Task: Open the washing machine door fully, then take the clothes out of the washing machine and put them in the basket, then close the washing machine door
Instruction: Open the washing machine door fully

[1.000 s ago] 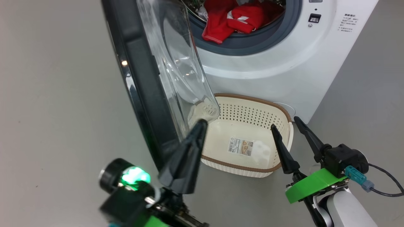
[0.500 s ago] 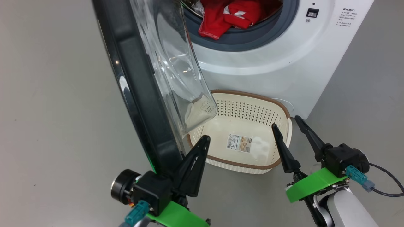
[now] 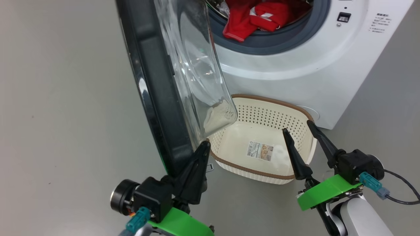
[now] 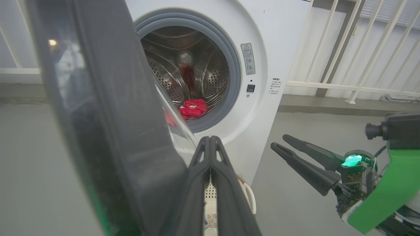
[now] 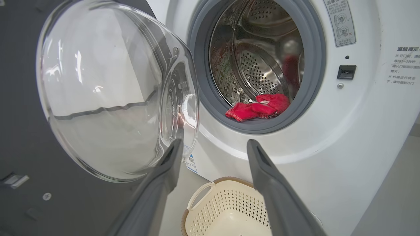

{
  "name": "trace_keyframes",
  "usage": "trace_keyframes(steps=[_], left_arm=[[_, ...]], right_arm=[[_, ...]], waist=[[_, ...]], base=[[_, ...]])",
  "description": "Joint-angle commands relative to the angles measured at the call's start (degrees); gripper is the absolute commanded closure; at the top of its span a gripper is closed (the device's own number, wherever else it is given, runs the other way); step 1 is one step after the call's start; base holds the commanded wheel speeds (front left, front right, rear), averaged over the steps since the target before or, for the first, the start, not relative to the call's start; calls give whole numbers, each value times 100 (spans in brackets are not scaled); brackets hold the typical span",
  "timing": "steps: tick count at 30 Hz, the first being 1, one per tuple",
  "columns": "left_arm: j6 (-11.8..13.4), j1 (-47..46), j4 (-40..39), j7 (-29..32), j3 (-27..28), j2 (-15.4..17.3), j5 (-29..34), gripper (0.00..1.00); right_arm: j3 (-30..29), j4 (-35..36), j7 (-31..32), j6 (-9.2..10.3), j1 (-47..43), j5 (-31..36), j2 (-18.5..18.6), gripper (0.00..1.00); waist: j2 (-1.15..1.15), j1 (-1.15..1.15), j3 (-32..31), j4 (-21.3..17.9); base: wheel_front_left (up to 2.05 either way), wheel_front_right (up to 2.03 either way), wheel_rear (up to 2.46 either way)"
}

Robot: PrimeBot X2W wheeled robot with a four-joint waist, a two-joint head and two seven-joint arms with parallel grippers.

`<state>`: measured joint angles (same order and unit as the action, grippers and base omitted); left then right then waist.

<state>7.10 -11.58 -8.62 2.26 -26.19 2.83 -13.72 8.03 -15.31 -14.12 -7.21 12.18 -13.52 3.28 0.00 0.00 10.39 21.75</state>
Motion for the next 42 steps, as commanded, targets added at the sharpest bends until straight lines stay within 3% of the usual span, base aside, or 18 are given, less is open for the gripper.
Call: trace_keyframes(steps=[1, 17, 29, 42], left_arm=[[74, 5, -102, 4, 272, 88, -27, 100], [373, 159, 28, -2, 517, 207, -46, 100], [747, 302, 117, -160, 1076, 398, -128, 100], [1149, 252, 490, -477, 1714, 609, -152, 100]], right_arm=[[136, 136, -16, -28, 123, 77, -40, 0], [200, 206, 147, -28, -37, 171, -40, 0], [283, 330, 306, -28, -146, 110, -40, 0], [312, 351, 329, -28, -143, 143, -40, 0]], waist=[[0, 0, -29, 76], [0, 0, -150, 502], [0, 0, -199, 743], [0, 0, -191, 620]], base=[[0, 0, 0], [0, 0, 0], [0, 0, 0], [0, 0, 0]])
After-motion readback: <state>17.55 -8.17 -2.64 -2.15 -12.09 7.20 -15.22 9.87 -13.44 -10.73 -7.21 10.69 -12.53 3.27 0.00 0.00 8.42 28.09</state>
